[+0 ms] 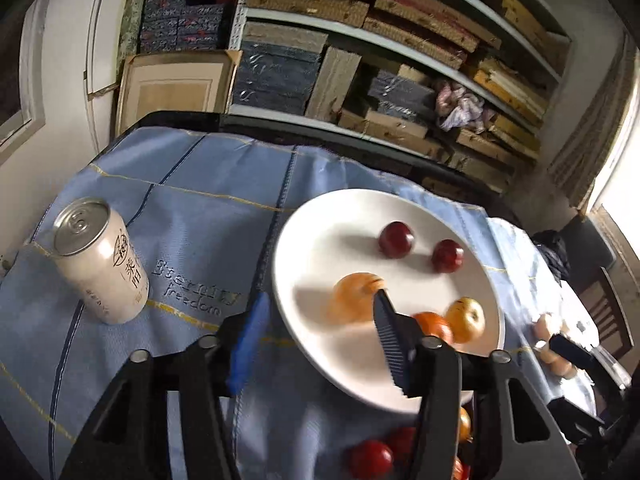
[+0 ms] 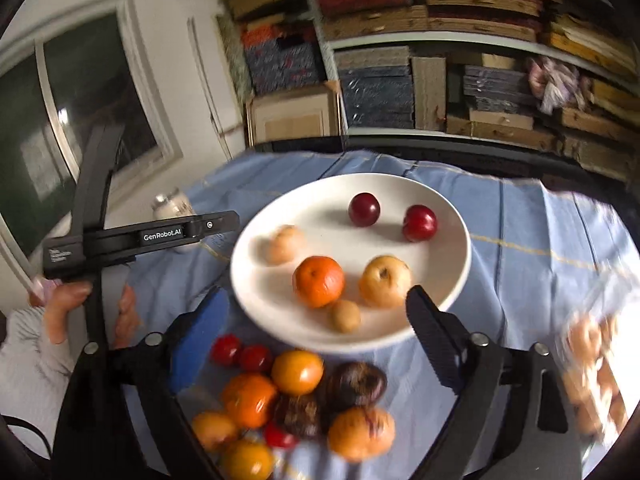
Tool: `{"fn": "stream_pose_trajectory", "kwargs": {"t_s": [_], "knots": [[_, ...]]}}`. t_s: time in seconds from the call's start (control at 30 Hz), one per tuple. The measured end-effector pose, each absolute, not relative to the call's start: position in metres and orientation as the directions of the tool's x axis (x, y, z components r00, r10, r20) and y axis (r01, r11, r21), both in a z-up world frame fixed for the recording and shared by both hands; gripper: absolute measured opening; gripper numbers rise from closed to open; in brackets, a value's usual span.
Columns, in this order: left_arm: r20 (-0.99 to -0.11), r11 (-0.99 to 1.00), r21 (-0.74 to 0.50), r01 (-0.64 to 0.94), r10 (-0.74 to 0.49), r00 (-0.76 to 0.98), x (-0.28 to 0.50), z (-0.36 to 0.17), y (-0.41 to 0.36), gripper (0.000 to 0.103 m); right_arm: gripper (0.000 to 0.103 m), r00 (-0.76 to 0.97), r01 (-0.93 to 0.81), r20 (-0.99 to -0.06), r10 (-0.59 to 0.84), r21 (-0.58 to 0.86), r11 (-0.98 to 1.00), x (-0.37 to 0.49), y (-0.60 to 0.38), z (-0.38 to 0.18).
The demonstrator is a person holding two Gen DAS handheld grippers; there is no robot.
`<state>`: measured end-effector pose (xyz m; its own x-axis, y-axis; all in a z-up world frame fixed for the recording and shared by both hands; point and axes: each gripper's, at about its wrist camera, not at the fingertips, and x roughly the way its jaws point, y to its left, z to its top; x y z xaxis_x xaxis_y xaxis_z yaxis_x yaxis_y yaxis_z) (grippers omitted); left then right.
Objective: Organize fruits
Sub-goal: 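Withdraw both open tools from the plate back toward the fruit pile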
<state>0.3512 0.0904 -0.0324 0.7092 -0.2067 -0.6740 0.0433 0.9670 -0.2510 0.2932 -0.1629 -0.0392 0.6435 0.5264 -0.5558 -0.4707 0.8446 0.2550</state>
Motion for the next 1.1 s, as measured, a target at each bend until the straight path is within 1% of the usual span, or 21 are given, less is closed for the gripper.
{"fn": "stream_pose_trajectory", "kwargs": {"t_s": [0.13, 0.17, 0.2, 0.27, 0.33, 0.47, 0.57, 0.63, 0.77, 0.97, 1.07, 1.1], "knots": [[-0.653, 0.96, -0.269, 0.075, -0.24, 0.719, 0.325, -0.018, 0.082, 0.056, 0.088, 0.665, -0.452, -0.523, 0.533, 0.286, 0.845, 0.259, -0.187, -0.043], [-0.646, 0.963, -0.254, 0.085, -0.234, 0.727, 0.313, -0.015, 0.079, 0.06, 0.088, 0.683, -0.44, -0.501, 0.532, 0.3, 0.847, 0.25, -0.198, -0.045], [-0.641, 0.966, -0.242, 0.088, -0.227, 0.733, 0.304, -0.014, 0.077, 0.065, 0.089, 0.692, -0.43, -0.486, 0.534, 0.316, 0.846, 0.245, -0.205, -0.048], [-0.632, 0.97, -0.225, 0.091, -0.216, 0.744, 0.286, -0.014, 0.076, 0.069, 0.09, 0.698, -0.399, -0.459, 0.55, 0.388, 0.831, 0.239, -0.223, -0.059], [-0.629, 0.969, -0.23, 0.091, -0.22, 0.746, 0.266, -0.021, 0.076, 0.07, 0.09, 0.698, -0.364, -0.453, 0.555, 0.443, 0.819, 0.239, -0.235, -0.066], [-0.628, 0.96, -0.273, 0.057, -0.222, 0.746, 0.244, -0.046, 0.079, 0.073, 0.094, 0.714, -0.286, -0.42, 0.56, 0.554, 0.782, 0.239, -0.262, -0.076], [-0.656, 0.957, -0.287, 0.033, -0.222, 0.721, 0.249, -0.066, 0.081, 0.073, 0.098, 0.724, -0.243, -0.408, 0.557, 0.604, 0.759, 0.243, -0.275, -0.078], [-0.682, 0.961, -0.274, 0.029, -0.215, 0.699, 0.255, -0.075, 0.079, 0.073, 0.098, 0.727, -0.227, -0.409, 0.552, 0.615, 0.755, 0.244, -0.278, -0.079], [-0.682, 0.985, -0.17, 0.036, -0.144, 0.717, 0.254, -0.079, 0.068, 0.073, 0.098, 0.719, -0.21, -0.419, 0.555, 0.63, 0.748, 0.245, -0.282, -0.08], [-0.671, 0.992, 0.046, 0.115, -0.055, 0.739, 0.249, -0.087, 0.034, 0.073, 0.098, 0.707, -0.221, -0.42, 0.569, 0.632, 0.742, 0.245, -0.276, -0.079], [-0.669, 0.987, 0.079, 0.137, -0.049, 0.742, 0.248, -0.089, 0.026, 0.073, 0.098, 0.705, -0.224, -0.424, 0.568, 0.627, 0.746, 0.244, -0.274, -0.079], [-0.666, 0.987, 0.081, 0.136, -0.048, 0.744, 0.248, -0.089, 0.026, 0.075, 0.098, 0.703, -0.224, -0.427, 0.568, 0.625, 0.748, 0.245, -0.274, -0.079]]}}
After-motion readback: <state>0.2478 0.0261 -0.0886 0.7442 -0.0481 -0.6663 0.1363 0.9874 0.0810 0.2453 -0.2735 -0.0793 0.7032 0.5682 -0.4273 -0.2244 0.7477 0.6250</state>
